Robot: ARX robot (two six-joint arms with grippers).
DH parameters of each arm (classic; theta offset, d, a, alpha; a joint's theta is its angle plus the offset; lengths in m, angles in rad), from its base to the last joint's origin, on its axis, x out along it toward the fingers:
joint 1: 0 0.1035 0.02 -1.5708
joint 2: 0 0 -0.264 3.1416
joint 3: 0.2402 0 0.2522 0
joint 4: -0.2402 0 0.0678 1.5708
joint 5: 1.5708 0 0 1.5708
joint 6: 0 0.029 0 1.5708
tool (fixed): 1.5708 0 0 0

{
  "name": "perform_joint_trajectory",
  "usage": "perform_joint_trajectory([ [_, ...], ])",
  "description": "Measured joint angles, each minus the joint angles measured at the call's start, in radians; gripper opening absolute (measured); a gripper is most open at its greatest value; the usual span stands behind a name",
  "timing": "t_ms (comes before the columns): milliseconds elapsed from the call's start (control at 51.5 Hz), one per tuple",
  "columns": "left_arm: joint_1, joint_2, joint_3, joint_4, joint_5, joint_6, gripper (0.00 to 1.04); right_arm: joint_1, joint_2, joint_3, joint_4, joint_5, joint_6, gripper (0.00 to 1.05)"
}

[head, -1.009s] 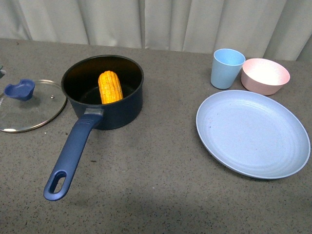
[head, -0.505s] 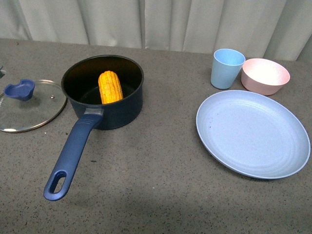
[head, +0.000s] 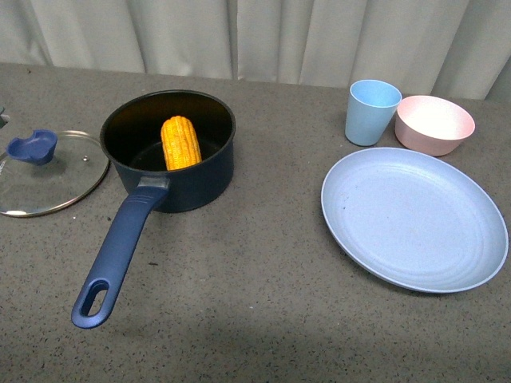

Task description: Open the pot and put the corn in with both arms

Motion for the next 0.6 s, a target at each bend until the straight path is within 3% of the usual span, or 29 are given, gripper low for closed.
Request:
perform_joint_trajectory([
  [155, 0.000, 0.000, 0.000, 0.000, 0.000, 0.000, 0.98, 0.000, -0.031, 0.000, -0.031, 0.000, 0.000, 0.01],
  [272, 0.000, 0.000, 0.000, 0.000, 0.000, 0.000, 0.98, 0.000, -0.165, 0.000, -0.196, -0.002, 0.000, 0.01],
  [485, 0.000, 0.000, 0.000, -0.001, 0.000, 0.000, 0.98, 0.000, -0.198, 0.000, -0.205, -0.003, -0.001, 0.01],
  [602, 0.000, 0.000, 0.000, -0.001, 0.000, 0.000, 0.98, 0.000, -0.199, 0.000, -0.205, -0.003, -0.001, 0.19],
])
